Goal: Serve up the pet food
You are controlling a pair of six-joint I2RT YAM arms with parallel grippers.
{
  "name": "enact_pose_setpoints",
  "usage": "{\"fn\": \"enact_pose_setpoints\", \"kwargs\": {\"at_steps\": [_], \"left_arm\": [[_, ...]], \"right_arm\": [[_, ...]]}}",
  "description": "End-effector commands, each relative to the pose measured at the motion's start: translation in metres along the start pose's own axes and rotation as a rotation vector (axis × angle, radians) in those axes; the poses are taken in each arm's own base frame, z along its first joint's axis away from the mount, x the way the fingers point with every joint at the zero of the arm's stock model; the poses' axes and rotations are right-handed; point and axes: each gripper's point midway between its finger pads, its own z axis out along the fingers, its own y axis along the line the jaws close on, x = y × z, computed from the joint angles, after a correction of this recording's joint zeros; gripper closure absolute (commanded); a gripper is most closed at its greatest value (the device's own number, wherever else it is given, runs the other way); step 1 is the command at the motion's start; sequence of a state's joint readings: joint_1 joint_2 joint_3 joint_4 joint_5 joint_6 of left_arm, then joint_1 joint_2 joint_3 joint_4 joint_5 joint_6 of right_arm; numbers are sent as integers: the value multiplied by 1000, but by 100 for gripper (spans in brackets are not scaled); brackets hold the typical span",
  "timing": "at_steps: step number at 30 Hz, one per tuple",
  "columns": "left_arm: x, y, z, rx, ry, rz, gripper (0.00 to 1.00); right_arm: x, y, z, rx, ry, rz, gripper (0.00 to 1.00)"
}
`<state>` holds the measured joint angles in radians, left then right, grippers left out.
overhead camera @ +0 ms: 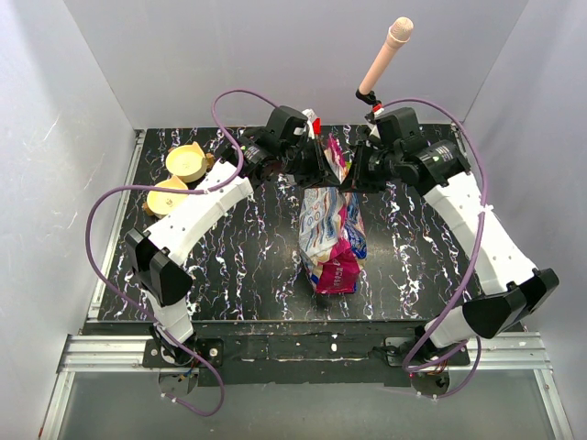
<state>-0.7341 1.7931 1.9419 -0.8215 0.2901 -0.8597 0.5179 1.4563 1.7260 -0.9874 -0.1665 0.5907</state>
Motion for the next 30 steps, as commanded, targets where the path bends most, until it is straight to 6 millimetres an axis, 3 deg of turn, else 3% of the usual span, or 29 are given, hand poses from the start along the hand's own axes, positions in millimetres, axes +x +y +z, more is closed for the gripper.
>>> {"fn": "enact_pose_setpoints", "kwargs": {"at_steps": [1,8,12,14,17,21,25,30], "left_arm": [[-8,-6,-22,-9,-59,17,100],[-11,4,-27,-95,-67,27,100],[-11,3,-24,-100,-60,36,100],[-12,-2,-23,-89,-68,43,100],[-18,-7,-25,-79,-84,51,100],[-23,-10,-25,-85,-100,66,100],[-29,-6,-30,-136,-121,103,100],[-28,5,-31,-196,-113,121,100]], "right_arm": [[13,-18,4,143,27,-56,93],[18,-35,3,290,21,-118,81],[7,-32,7,301,0,-143,80],[0,-32,9,325,-4,-162,84],[1,-48,1,449,-13,-198,94],[14,-57,-7,515,-7,-232,96],[13,-81,-19,709,28,-280,97],[13,-90,-23,744,11,-299,98]]}}
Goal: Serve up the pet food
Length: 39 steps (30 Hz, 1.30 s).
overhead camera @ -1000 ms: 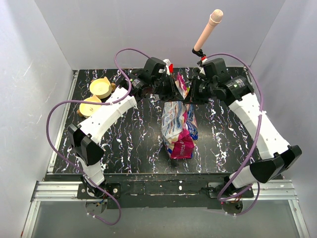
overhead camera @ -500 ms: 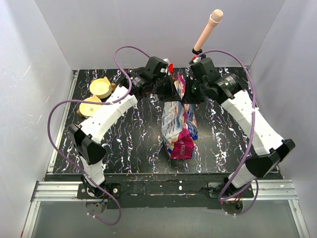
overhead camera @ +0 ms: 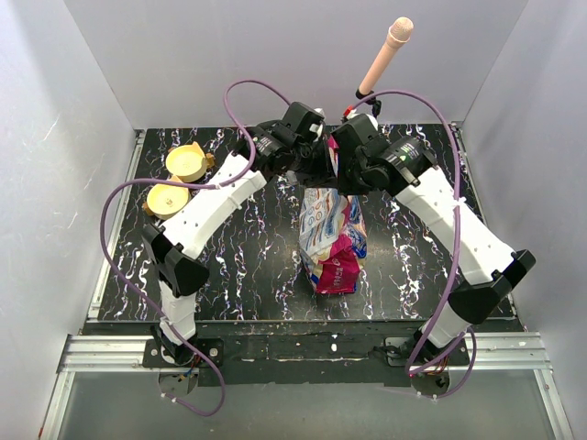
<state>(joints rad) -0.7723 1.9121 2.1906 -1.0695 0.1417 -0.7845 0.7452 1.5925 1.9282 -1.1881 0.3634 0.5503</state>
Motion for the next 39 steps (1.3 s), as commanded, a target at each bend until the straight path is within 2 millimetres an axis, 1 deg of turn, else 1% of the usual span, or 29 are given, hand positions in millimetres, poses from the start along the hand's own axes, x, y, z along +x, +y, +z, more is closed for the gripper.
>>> {"fn": "enact_pose_setpoints", "kwargs": {"at_steps": [1,7,11,12,13,14,15,17,18,20,23,25,26,27,30,32,34,36,37,38,39], "left_arm": [[-25,6,-32,-47,-111,39,100],[-24,13,-37,-86,-113,54,100],[-25,12,-38,-85,-114,52,100],[-25,10,-38,-72,-114,51,100],[-22,4,-38,-35,-103,53,100],[-19,-3,-37,9,-85,58,100],[-14,-12,-35,61,-57,56,100],[-6,-28,-32,157,-9,46,100],[-4,-31,-29,177,4,32,100],[-1,-33,-28,194,17,20,92],[-1,-32,-33,186,2,13,77],[-1,-31,-38,179,-10,0,67],[-2,-30,-40,179,-18,-4,64],[-1,-29,-42,178,-25,-10,59],[-4,-29,-50,184,-58,-19,46],[-2,-29,-49,192,-52,-24,38],[-2,-33,-45,208,-38,-29,33],[-4,-39,-42,226,-29,-33,27],[-5,-41,-39,230,-22,-33,17],[-4,-41,-34,225,-8,-35,9],[-3,-41,-29,222,9,-38,7]], "right_arm": [[32,-80,0,350,117,-124,98],[41,-96,0,380,135,-104,99],[37,-100,-2,360,115,-70,99],[35,-94,-4,317,109,-68,99],[29,-82,-6,241,78,-66,99],[25,-69,-5,156,51,-58,99],[22,-49,-5,30,14,-57,99],[12,-25,-14,-127,-47,-15,99],[9,-16,-18,-196,-56,8,99],[3,-4,-20,-286,-55,49,99],[-2,14,-27,-402,-55,63,99],[-5,22,-30,-446,-56,74,99],[-6,23,-30,-451,-56,78,99],[-7,23,-30,-452,-52,80,99],[-8,9,-34,-384,-53,88,99],[-10,-13,-37,-317,-51,122,99],[-10,-43,-38,-250,-29,199,90],[-5,-61,-39,-221,-18,214,85],[-2,-68,-38,-204,-18,217,81],[2,-73,-38,-194,-13,217,77],[7,-76,-36,-186,1,218,75]]}}
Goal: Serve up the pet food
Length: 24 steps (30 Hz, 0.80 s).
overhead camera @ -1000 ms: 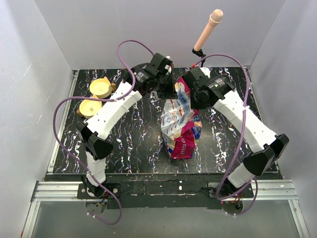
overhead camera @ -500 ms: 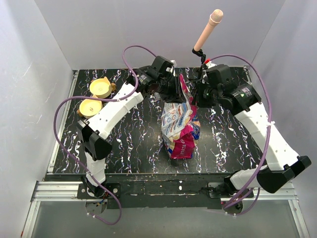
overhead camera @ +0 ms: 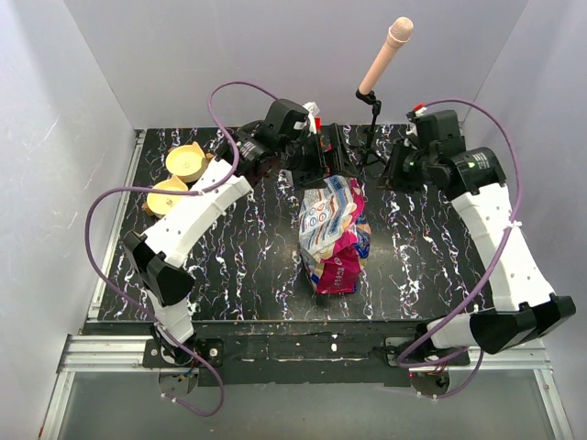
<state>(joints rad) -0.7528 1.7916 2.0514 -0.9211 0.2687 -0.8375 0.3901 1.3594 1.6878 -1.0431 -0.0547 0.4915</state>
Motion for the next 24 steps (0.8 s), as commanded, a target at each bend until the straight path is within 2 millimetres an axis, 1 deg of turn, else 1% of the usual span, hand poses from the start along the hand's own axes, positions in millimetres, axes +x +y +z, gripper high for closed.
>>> {"fn": "enact_pose_setpoints", "kwargs": {"at_steps": [1,3,4,6,9,11,13,15,16,17,19,20,21,22,23,24], "left_arm": [[0,-16,5,40,27,-5,7],[4,-16,11,24,41,4,9],[4,-15,11,15,40,6,10],[6,-12,9,1,40,17,14],[8,-8,5,-14,43,37,15],[10,-8,1,-10,46,64,10],[8,-9,-6,-9,31,107,5],[4,-8,-17,-26,13,154,4],[2,-6,-21,-36,2,176,5],[1,-2,-26,-53,-8,186,9],[-5,8,-34,-90,-36,193,19],[-9,10,-43,-87,-61,200,23],[-11,15,-42,-96,-67,197,25],[-17,14,-49,-75,-95,193,26],[-20,17,-49,-55,-93,187,27],[-24,16,-50,-30,-92,180,27]], "right_arm": [[15,-22,-16,40,31,-5,74],[28,-26,-5,41,98,-11,74],[33,-23,0,18,125,-22,74],[36,-16,10,-20,127,-44,74],[34,0,21,-70,121,-84,75],[26,20,22,-128,117,-118,75],[20,51,15,-228,117,-143,76],[13,86,6,-362,98,-126,76],[11,98,2,-425,95,-100,76],[8,110,0,-486,92,-69,76],[4,124,-1,-569,76,-27,76],[4,124,0,-567,77,-9,76],[4,119,3,-540,79,4,76],[4,117,5,-533,81,7,76],[5,116,5,-536,90,9,76],[6,116,5,-544,106,10,76]]}}
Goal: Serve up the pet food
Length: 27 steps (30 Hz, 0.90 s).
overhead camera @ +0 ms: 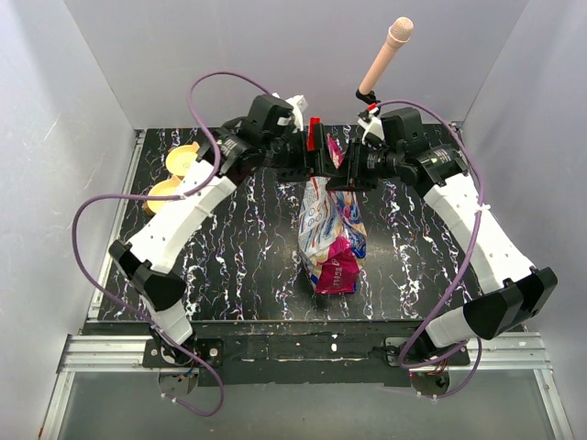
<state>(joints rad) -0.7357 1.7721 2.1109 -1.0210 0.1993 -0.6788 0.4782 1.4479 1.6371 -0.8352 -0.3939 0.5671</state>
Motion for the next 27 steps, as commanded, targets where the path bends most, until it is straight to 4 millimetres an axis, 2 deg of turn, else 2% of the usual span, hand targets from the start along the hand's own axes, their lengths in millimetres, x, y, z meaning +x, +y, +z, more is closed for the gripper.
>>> {"fn": "enact_pose_setpoints", "kwargs": {"at_steps": [1,3,5,6,7,9,12,13,16,18,22,27], "left_arm": [[-22,10,-26,46,-55,18,25],[-26,12,-24,41,-31,15,22],[-24,13,-18,41,-5,10,21],[-22,16,-14,29,13,-14,22],[-19,14,-10,39,32,-34,27],[-13,8,-7,68,65,-54,30],[-2,3,-3,81,112,-103,13],[1,1,-2,80,120,-115,10],[5,-12,8,98,125,-119,10],[11,-13,17,72,145,-132,14],[23,1,33,4,205,-187,30],[15,0,39,4,173,-199,57]], "right_arm": [[-11,37,-9,-178,-21,-1,76],[-7,29,-9,-133,8,4,76],[-14,12,-20,-1,-49,-22,76],[-16,0,-29,75,-68,-18,75],[-16,-11,-37,132,-76,-2,75],[-12,-30,-51,219,-65,32,75],[-4,-34,-59,231,-48,-9,73],[0,-34,-59,223,-37,-14,65],[13,-33,-59,195,-4,-1,62],[22,-24,-60,140,33,7,62],[40,-7,-60,33,76,-24,62],[57,7,-55,-71,93,-65,62]]}}
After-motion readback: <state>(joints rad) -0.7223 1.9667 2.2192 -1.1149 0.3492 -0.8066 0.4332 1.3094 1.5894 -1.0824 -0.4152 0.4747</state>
